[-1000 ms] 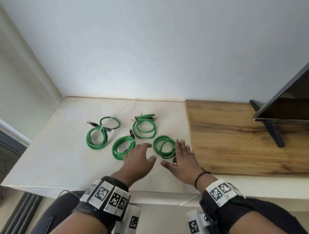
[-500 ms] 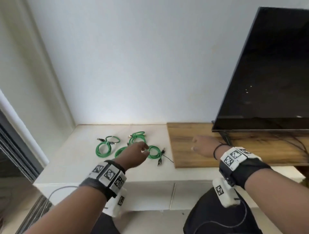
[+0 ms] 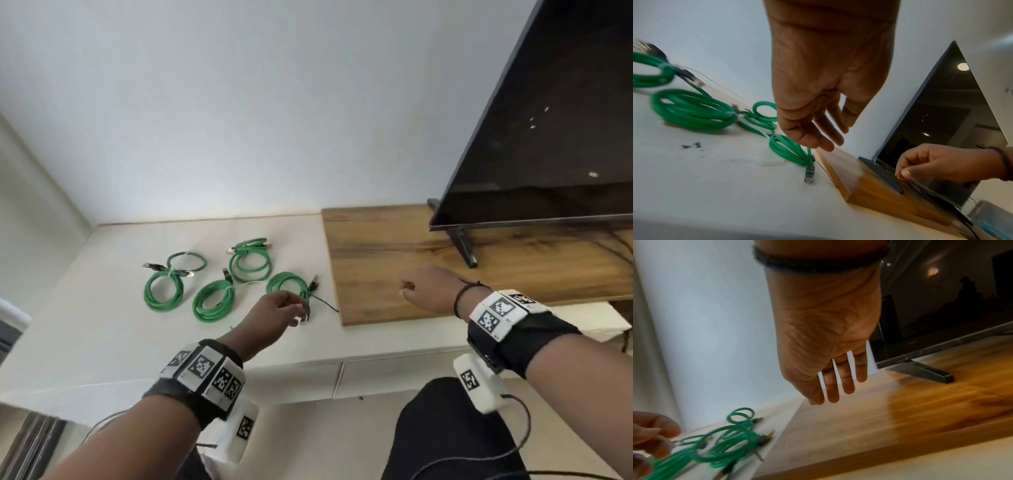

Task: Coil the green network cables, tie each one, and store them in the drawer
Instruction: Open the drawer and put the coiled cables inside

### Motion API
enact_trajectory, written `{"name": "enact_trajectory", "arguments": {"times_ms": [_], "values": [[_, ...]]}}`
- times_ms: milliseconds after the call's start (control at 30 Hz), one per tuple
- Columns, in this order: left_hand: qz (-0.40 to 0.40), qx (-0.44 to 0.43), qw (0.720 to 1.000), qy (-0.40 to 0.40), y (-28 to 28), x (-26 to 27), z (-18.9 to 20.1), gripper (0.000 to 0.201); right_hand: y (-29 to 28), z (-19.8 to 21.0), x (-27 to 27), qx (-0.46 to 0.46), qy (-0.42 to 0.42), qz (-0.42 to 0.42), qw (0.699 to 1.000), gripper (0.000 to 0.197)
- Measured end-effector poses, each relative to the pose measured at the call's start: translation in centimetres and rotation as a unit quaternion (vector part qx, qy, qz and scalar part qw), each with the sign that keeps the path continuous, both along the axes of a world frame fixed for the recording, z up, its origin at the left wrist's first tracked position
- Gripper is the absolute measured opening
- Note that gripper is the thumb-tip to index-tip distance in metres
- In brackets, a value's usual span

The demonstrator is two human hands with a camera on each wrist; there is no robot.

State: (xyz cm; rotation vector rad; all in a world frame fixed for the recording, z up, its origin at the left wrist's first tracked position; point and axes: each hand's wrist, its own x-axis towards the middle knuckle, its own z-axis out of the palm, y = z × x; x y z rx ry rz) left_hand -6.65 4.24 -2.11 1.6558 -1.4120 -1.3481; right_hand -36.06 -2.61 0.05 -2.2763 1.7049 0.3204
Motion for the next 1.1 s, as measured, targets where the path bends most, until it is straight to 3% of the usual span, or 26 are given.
{"name": "enact_trajectory", "arguments": {"times_ms": [167, 267, 500, 633, 767, 833, 900, 1000, 1100], "values": [[-0.066, 0.033, 0.997, 0.002, -4.4, -1.3, -0.5, 0.014, -4.6, -0.6, -2.8, -0.013, -0.031, -0.038, 0.999, 0.02], [-0.12, 0.067, 0.99, -0.024, -3.8, -1.7, -0.2, 0.015, -4.5, -0.8, -4.2, 0.004, -0.039, -0.077, 0.996, 0.019], [-0.108, 0.163, 0.981, 0.001, -0.5, -2.5, -2.9, 0.017, 0.1, -4.0, -6.3, 0.09, -0.039, -0.124, 0.987, 0.015], [-0.106, 0.189, 0.976, -0.019, 0.5, -4.0, -6.2, 0.017, 3.0, -6.8, -7.6, 0.065, -0.082, -0.159, 0.982, 0.005], [-0.091, 0.103, 0.988, -0.065, 0.9, -5.6, -8.1, 0.017, 5.5, -9.7, -9.7, -0.014, -0.099, -0.126, 0.987, 0.005], [-0.16, -0.011, 0.979, -0.126, 1.9, -6.6, -8.1, 0.014, 6.8, -10.6, -10.8, -0.068, -0.097, -0.113, 0.987, 0.01], [-0.24, -0.065, 0.954, -0.167, 3.5, -7.7, -7.8, 0.014, 8.0, -10.9, -11.9, -0.117, -0.088, -0.102, 0.984, 0.015], [-0.287, -0.068, 0.934, -0.201, 7.2, -9.1, -7.3, 0.015, 12.0, -10.2, -12.9, -0.131, -0.06, -0.12, 0.982, 0.02], [-0.242, -0.043, 0.944, -0.219, 9.4, -9.0, -7.2, 0.012, 16.8, -10.5, -13.8, -0.056, -0.053, -0.193, 0.978, 0.023]]}}
